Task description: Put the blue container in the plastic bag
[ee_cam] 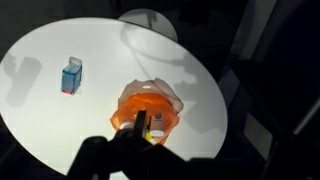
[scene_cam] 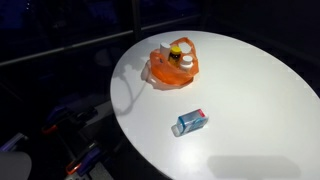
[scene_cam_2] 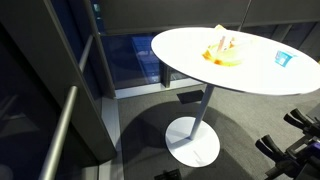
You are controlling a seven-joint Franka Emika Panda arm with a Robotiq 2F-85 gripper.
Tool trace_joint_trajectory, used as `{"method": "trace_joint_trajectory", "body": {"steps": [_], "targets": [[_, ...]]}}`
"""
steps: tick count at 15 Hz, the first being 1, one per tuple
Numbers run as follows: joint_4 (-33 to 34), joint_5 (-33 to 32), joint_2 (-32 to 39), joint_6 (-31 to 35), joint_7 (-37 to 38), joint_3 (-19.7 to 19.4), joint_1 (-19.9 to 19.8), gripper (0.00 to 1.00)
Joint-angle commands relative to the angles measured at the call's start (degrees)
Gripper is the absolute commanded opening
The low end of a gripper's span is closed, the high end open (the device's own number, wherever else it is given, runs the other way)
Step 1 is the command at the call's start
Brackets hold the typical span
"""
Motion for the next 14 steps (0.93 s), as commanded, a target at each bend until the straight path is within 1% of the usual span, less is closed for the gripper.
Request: {"method": "trace_joint_trajectory", "body": {"steps": [1,6,10,14], "targets": [[4.82,-0.03,4.4,-1.53,0.33,0.19,-0.94,1.0],[11.29,-0.09,10.75,-3.05,0.66,-0.72,-2.21,1.0],[15.85,-0.57,16.33,-4.84,1.61,-1.99,-4.29,1.0],[17.96,-1.22,21.47,-4.07,2.91,-3.7,-6.82,1.0]]}}
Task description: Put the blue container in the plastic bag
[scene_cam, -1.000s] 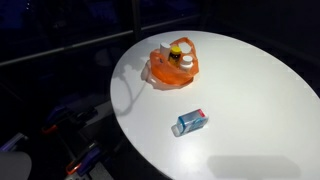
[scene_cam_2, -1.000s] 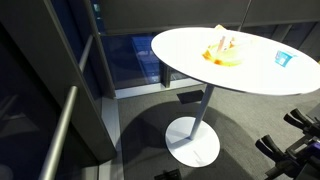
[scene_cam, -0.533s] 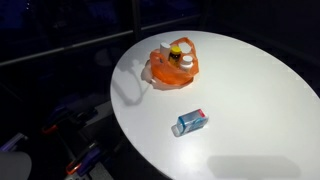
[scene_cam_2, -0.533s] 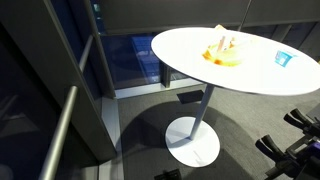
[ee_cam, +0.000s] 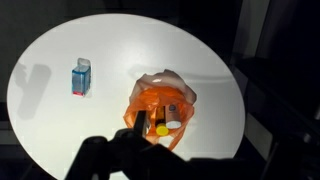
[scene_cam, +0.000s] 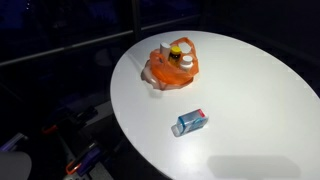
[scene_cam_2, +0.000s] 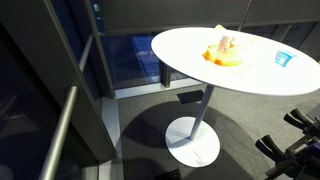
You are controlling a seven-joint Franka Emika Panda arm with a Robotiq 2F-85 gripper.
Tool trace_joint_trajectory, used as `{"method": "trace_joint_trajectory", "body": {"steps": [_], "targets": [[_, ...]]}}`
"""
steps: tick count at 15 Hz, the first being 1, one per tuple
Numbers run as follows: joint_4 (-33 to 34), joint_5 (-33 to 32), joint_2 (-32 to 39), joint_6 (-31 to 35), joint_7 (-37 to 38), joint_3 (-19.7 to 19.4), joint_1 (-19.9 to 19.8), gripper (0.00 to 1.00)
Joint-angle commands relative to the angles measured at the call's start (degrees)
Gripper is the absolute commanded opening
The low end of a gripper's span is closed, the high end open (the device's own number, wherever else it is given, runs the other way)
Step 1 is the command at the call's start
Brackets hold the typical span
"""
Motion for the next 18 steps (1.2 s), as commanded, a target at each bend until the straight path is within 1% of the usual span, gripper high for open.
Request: {"method": "trace_joint_trajectory", "body": {"steps": [1,6,10,18], "targets": [[4.15,-1.19,5.8,-1.3,2.51,-1.46,-1.74,1.0],[4.79,-2.01,10.98,0.0,4.25,-3.32,-3.44,1.0],[3.64,-4.05,14.47,2.61,5.21,-4.69,-4.49,1.0],[2.87,-4.31,21.61,12.41,4.82,-8.85,-5.57,1.0]]}}
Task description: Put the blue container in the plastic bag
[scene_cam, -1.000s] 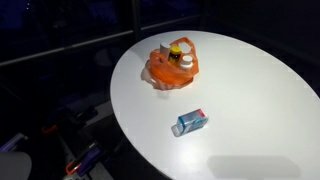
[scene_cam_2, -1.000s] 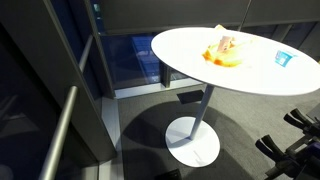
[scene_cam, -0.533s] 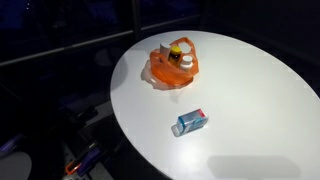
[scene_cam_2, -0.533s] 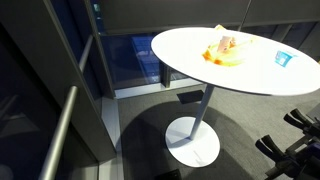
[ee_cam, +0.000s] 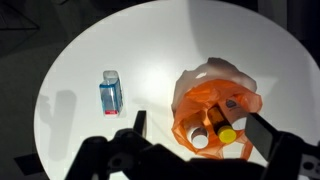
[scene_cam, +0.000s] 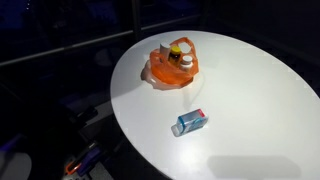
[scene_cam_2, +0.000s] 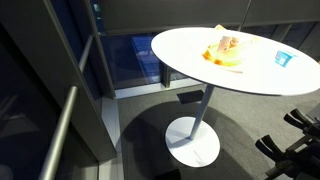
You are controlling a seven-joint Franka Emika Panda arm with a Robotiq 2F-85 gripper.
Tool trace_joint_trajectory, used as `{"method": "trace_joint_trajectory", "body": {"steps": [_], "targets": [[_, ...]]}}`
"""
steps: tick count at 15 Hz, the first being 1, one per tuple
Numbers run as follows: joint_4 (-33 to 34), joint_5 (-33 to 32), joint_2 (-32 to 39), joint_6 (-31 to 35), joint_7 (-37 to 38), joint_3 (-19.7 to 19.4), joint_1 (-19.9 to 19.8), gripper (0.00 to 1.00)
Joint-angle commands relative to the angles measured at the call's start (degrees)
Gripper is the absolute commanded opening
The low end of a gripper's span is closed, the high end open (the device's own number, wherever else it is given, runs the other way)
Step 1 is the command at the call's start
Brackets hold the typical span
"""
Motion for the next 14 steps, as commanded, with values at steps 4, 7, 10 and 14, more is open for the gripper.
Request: {"method": "trace_joint_trajectory", "body": {"steps": [4,7,10,14], "targets": [[0.73,-2.24,6.07,6.62,2.31,-2.13,-1.43,1.0],[0.86,-3.26,7.99,7.84,3.41,-2.68,-1.9,1.0],[0.15,-1.93,7.85,7.45,1.89,-3.23,-1.24,1.0],[0.04,-1.93,7.98,7.45,1.89,-3.23,-1.15,1.0]]}}
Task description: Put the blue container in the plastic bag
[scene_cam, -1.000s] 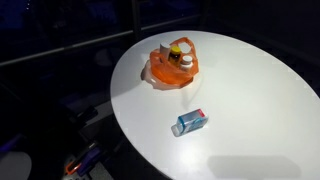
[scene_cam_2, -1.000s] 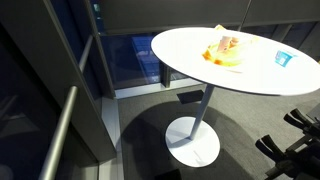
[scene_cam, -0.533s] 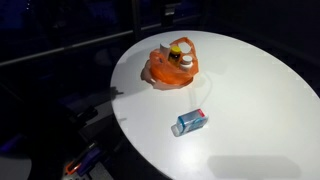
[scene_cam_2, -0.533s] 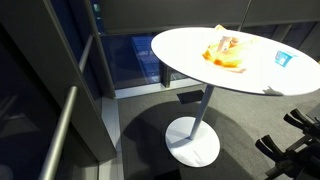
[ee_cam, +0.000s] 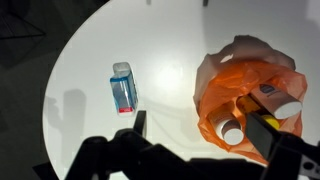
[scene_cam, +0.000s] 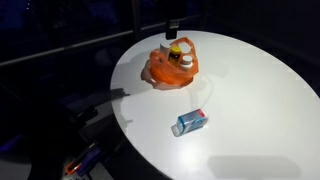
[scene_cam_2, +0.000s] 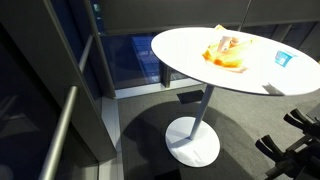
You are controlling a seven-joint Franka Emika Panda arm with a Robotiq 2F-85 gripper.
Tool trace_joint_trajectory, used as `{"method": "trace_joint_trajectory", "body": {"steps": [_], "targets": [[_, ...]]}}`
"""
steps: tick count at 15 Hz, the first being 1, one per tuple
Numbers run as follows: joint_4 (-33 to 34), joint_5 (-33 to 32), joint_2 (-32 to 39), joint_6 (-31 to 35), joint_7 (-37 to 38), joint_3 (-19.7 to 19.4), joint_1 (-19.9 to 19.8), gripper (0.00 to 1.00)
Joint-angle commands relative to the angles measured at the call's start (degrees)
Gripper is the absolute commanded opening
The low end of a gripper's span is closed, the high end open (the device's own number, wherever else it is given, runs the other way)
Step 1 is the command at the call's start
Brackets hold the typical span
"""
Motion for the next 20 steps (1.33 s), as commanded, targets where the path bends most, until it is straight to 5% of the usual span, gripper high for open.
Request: {"method": "trace_joint_trajectory", "body": {"steps": [1,7,20], "targets": [[0.11,-0.1,0.01,-0.14,0.05,-0.47,0.48,1.0],[1.04,-0.63,2.9,3.42,3.05,-1.12,-0.44,1.0],[3.0,-9.57,20.75,18.16,8.36,-5.83,0.03,1.0]]}}
